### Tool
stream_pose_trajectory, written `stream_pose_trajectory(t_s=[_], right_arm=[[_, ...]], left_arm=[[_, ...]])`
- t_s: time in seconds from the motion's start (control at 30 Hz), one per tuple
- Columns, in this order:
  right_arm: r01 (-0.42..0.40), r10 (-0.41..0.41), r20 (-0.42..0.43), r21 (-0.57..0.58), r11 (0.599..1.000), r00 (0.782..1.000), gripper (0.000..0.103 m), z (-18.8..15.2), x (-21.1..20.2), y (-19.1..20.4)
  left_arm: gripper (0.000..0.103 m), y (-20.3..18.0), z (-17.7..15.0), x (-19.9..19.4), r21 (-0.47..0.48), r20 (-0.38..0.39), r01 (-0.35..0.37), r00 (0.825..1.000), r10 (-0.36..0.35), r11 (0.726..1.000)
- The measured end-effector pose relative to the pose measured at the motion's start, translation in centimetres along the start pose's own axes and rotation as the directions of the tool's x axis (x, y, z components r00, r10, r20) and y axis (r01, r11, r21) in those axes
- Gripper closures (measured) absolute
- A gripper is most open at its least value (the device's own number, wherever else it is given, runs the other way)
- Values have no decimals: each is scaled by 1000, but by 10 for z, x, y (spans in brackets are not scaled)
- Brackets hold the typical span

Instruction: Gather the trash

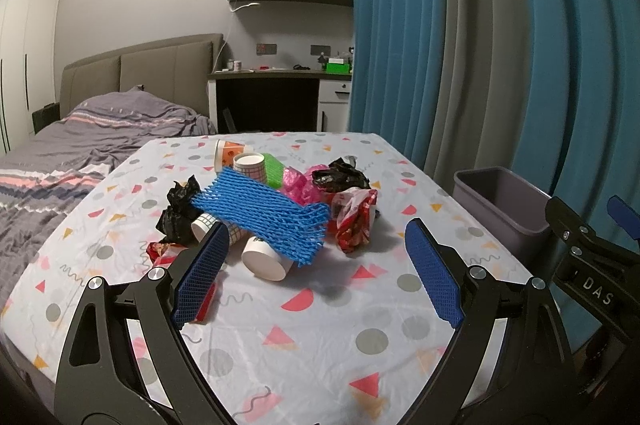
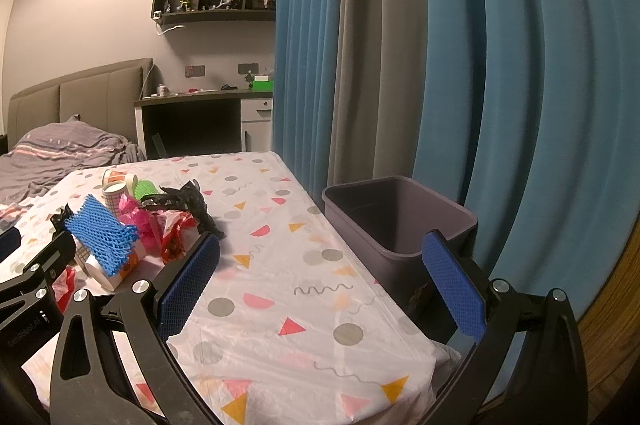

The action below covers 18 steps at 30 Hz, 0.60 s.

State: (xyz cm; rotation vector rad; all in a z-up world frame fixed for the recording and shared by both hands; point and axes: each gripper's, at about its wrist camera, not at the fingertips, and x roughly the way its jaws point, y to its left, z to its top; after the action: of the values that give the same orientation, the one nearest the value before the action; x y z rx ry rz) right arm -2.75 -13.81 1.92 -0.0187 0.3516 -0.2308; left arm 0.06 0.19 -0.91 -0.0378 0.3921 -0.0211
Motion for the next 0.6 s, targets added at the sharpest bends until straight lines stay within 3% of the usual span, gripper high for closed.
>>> stream_pose_trajectory(t_s=[0.6], right_arm=[[-2, 2, 6, -6, 1000, 1000, 5, 1, -3, 3]], left_arm=[[15, 1, -1, 0, -3, 0, 1, 1000, -1, 1000]])
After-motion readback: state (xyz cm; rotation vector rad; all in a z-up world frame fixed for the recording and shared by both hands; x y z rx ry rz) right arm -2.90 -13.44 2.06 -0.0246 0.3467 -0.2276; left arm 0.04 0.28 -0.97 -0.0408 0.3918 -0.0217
